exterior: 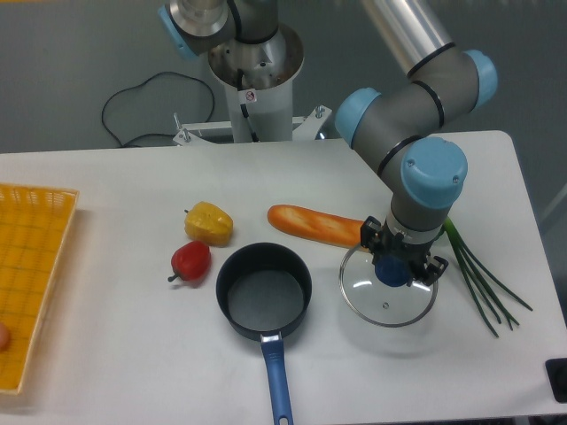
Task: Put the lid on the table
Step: 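Carry the glass lid by its blue knob away from the saucepan, then lower the held glass lid toward the table beside the green onions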
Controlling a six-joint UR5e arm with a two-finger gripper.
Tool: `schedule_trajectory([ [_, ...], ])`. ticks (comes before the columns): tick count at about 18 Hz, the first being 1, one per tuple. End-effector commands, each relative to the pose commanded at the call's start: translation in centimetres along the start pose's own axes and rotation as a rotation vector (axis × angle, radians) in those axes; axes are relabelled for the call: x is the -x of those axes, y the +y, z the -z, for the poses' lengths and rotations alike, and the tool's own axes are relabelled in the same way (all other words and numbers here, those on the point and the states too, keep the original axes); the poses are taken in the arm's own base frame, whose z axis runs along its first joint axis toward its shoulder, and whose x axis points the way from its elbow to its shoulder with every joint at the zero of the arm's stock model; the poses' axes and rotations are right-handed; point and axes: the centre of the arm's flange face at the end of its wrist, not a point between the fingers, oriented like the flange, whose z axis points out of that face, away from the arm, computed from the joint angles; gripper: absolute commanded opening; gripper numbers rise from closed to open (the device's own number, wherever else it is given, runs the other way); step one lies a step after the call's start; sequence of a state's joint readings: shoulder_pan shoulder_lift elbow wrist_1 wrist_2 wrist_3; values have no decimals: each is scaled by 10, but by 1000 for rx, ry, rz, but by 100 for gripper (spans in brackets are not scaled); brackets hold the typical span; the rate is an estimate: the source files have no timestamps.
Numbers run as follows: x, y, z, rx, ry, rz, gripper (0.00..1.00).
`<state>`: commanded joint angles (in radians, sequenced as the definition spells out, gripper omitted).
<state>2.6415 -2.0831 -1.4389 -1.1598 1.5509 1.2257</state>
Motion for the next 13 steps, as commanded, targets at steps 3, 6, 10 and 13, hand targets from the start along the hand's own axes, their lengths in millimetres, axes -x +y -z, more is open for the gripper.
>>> schedule_trajectory([
  [3,3,-1,-7,-1,-3,0,37],
  [6,4,-1,-16,3,7,-1,37],
  [10,7,-2,-25,4,12,-1,37],
  [13,9,-4,-31,2,4,-1,37],
])
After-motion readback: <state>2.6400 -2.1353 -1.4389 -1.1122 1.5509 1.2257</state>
